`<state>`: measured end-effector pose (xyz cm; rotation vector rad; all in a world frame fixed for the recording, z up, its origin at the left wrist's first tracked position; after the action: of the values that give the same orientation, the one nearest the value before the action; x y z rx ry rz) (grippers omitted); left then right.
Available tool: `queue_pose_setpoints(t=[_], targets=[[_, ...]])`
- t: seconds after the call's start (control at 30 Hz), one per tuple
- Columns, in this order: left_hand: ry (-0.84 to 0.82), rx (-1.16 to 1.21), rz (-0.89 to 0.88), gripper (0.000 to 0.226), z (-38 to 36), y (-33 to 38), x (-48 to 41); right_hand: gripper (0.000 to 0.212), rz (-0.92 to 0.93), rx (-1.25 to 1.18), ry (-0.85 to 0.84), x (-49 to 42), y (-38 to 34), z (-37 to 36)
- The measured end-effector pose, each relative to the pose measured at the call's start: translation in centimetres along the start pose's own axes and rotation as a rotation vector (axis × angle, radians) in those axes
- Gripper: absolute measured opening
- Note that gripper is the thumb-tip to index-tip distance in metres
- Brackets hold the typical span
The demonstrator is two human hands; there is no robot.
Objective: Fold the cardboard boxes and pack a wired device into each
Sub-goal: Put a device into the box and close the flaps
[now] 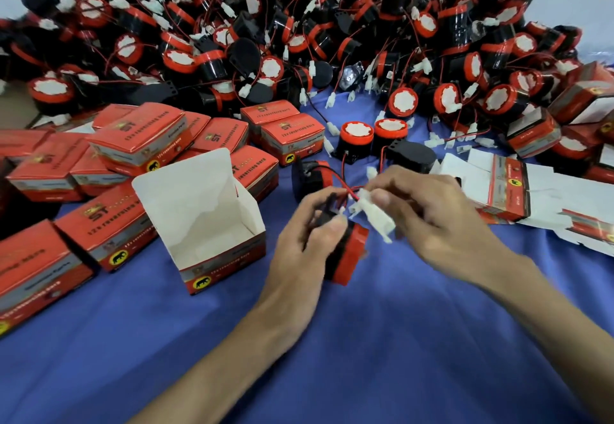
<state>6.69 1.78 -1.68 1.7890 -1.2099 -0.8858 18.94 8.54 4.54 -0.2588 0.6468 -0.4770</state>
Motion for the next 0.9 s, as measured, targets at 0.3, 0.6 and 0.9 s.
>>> queue_pose_setpoints(t=[0.3,0.6,0.9], targets=[[0.118,0.201,-0.172,0.021,0.4,1.5,1.1,0.024,0.05,0.35,0.161,1.0,1.3,-1.9],[-0.024,0.497,-0.063,0.033,0.6,3.1,1.3,0.043,0.029,0.174,0.328,1.0,0.1,-2.6],[-0.223,-0.098,-0.077,0.03,0.4,1.9,0.9,0.021,-0.411,-0.849,0.539,0.9,0.9,-1.2]])
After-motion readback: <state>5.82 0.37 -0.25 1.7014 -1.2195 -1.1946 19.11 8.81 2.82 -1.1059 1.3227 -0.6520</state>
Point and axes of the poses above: each hand's wrist, its own x-axis away from the middle knuckle, its own z-axis out of the back of the hand, y = z × x, the point moved 5 cm from there along -x, towards the middle knuckle, and after that the axes turned 11 degrees about x, right-handed, at the moved point
